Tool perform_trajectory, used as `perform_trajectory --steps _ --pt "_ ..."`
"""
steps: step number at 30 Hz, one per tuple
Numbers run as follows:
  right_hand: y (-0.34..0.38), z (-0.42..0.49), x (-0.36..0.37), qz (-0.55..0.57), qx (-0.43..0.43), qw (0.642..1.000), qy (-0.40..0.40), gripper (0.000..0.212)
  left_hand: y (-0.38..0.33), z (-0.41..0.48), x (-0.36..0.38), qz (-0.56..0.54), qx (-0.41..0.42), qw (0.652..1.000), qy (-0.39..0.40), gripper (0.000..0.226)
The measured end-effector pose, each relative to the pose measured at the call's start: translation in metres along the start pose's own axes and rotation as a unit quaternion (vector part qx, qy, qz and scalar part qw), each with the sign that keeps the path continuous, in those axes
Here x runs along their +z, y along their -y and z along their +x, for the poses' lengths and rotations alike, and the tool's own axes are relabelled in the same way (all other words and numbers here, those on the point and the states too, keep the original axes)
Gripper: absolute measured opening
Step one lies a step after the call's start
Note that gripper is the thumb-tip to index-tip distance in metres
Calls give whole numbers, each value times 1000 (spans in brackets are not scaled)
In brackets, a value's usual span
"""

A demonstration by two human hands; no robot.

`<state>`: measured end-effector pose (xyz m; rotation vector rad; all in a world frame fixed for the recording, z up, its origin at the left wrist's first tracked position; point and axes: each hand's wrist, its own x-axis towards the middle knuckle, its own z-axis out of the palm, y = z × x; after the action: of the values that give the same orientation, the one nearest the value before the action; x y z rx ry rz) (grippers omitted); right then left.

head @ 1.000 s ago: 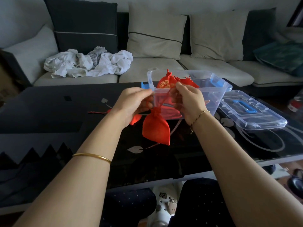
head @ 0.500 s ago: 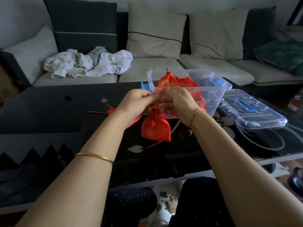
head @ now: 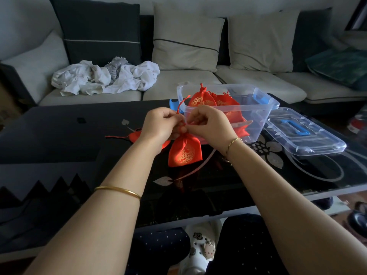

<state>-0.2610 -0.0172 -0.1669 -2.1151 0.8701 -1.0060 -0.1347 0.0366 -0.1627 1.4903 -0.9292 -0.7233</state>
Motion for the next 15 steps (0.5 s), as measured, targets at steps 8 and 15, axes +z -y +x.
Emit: perform_trajectory --steps 8,15 --pt "6 0 5 -119 -62 991 -15 4 -3 0 0 -12 -8 999 -37 12" --pt "-3 0 0 42 109 993 -27 11 -11 -8 -5 99 135 985 -39 13"
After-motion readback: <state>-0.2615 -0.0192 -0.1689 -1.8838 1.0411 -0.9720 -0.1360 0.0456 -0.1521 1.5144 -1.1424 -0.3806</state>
